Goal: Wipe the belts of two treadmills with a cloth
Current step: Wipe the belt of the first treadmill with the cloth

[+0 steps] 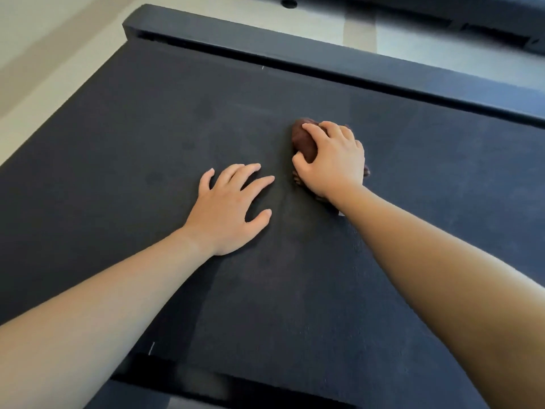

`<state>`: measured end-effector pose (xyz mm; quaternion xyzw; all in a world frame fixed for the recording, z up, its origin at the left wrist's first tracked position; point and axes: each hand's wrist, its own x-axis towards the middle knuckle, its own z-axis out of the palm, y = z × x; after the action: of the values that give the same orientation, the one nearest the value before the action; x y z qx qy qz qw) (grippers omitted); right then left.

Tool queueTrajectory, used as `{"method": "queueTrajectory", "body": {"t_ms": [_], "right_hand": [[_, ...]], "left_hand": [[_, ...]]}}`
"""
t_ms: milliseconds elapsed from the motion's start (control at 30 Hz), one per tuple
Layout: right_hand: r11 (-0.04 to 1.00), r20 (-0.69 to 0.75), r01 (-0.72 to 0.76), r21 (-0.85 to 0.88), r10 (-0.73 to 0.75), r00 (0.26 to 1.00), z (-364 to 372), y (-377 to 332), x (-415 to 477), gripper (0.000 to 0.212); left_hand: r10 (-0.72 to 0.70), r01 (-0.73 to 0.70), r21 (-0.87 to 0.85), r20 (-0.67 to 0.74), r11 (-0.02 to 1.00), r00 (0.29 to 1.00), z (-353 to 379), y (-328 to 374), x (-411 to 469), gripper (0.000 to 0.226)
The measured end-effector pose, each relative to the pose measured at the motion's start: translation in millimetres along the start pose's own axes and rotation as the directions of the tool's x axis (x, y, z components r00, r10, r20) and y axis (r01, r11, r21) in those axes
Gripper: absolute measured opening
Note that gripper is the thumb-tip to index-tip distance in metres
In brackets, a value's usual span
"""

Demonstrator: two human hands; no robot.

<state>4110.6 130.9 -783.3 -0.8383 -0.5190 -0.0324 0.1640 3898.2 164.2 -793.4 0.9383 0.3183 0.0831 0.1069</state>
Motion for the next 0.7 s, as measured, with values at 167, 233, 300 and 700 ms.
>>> {"method": "queueTrajectory", "body": {"t_ms": [167, 233, 300, 700], "right_hand": [[1.000, 0.034, 0.000, 0.014, 0.000, 0.999, -0.8, -6.7, 8.0, 0.054], [1.000, 0.037, 0.001, 0.028, -0.002, 0.999, -4.0, -7.3, -8.1, 0.054], [0.999, 0.001, 0.033, 0.023, -0.033, 0.999, -3.7, -7.9, -28.6, 0.054], [0.997, -0.015, -0.074, -0.017, 0.073, 0.997, 12.7, 5.4, 60.6, 0.057]], "left_hand": [[-0.010, 0.008, 0.044, 0.048, 0.999, 0.999, -6.0, 3.6, -0.9, 0.058], [0.004, -0.007, 0.037, 0.073, 0.999, 0.997, -8.9, 3.3, 1.4, 0.060], [-0.002, 0.002, 0.016, 0.050, 1.000, 0.999, -11.9, -2.7, 11.1, 0.061], [-0.148, 0.148, -0.003, -0.069, 0.989, 0.987, 6.9, -39.4, 115.0, 0.051]]}}
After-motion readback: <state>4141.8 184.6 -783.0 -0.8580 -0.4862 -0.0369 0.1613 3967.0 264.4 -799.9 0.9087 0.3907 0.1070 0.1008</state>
